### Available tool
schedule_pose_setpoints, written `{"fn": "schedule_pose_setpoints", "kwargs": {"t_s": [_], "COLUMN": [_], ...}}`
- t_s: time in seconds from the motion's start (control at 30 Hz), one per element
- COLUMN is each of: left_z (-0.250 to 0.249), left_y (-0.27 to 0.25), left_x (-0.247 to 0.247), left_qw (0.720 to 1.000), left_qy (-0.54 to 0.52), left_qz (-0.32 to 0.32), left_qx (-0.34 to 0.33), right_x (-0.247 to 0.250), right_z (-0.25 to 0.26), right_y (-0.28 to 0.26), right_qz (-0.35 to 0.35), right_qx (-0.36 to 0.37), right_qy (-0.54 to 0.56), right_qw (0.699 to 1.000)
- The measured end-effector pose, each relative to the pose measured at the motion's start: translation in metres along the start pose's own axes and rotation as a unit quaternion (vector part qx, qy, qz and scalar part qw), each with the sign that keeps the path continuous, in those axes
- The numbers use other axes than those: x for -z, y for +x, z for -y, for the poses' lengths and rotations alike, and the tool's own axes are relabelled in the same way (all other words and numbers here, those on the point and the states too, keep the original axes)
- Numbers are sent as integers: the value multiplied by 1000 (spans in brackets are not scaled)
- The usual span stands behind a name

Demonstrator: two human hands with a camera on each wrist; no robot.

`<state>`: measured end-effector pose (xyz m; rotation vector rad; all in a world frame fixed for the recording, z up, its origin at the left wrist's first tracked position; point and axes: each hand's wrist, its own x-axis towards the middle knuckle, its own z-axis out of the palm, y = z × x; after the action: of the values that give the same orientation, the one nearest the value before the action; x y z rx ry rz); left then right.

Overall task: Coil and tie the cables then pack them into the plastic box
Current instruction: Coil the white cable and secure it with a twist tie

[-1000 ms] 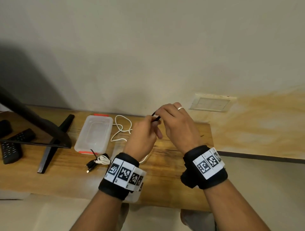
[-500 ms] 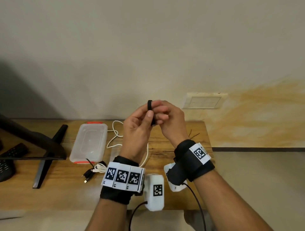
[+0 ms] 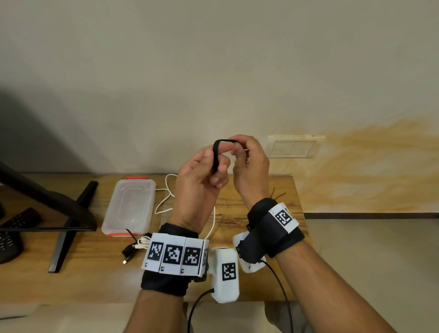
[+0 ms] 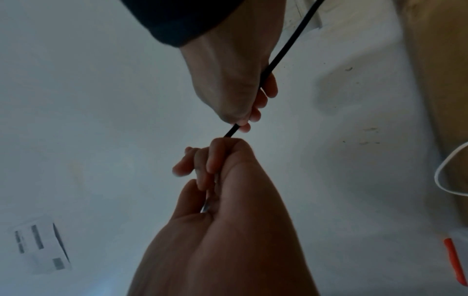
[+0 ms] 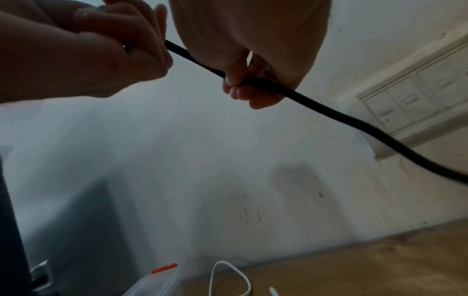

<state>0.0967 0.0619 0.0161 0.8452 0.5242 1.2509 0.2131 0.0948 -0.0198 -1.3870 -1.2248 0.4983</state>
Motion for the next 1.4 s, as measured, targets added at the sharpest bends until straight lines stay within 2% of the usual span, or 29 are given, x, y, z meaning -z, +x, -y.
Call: {"fn": "schedule_pose_setpoints", "kwargs": {"t_s": [0.07, 0.17, 0.27, 0.33, 0.4, 0.53, 0.63, 0.73, 0.83, 0.9, 0.97, 1.03, 1.13, 1.23, 1.3, 1.4], "left_z": [-1, -2, 0, 2, 4, 10, 13, 13, 11, 11, 14, 15, 20, 23, 23, 25], "left_y": [0, 0, 5, 6, 5, 5, 4, 3, 0, -2, -3, -4, -3, -3, -3, -5], "left_x": [5, 19, 33, 37, 42, 43, 39, 37, 34, 30, 25, 26, 27, 29, 31, 32], "left_qw": [1000, 996, 977, 951, 924, 881, 853, 860, 864, 864, 862, 849, 810, 781, 789, 825], "left_qy": [-4, 11, 157, 277, 366, 470, 522, 510, 502, 500, 503, 525, 575, 604, 590, 533], "left_qz": [-19, -78, -133, -128, -98, -40, 2, 18, 48, 62, 68, 64, 97, 127, 129, 135], "left_qx": [-13, -31, -47, -52, -42, -36, -3, 9, -15, -7, 5, 19, 64, 93, 112, 133], "right_x": [0, -1, -2, 1, 5, 12, 19, 28, 40, 48, 56, 57, 63, 67, 66, 63], "right_z": [2, 6, 12, 15, 16, 24, 29, 30, 24, 17, 12, 9, 6, 3, 2, 3], "right_y": [-6, -24, -43, -52, -56, -57, -55, -53, -44, -35, -29, -23, -16, -13, -12, -11], "right_qz": [55, 194, 259, 286, 303, 310, 305, 272, 222, 201, 194, 223, 256, 253, 248, 243], "right_qx": [-10, 3, 53, 68, 73, 93, 107, 112, 120, 134, 158, 178, 189, 194, 196, 191], "right_qy": [-51, -138, -178, -207, -248, -271, -270, -264, -224, -223, -266, -305, -354, -375, -380, -386], "right_qw": [997, 971, 948, 933, 917, 907, 907, 919, 941, 944, 931, 909, 879, 871, 869, 869]}}
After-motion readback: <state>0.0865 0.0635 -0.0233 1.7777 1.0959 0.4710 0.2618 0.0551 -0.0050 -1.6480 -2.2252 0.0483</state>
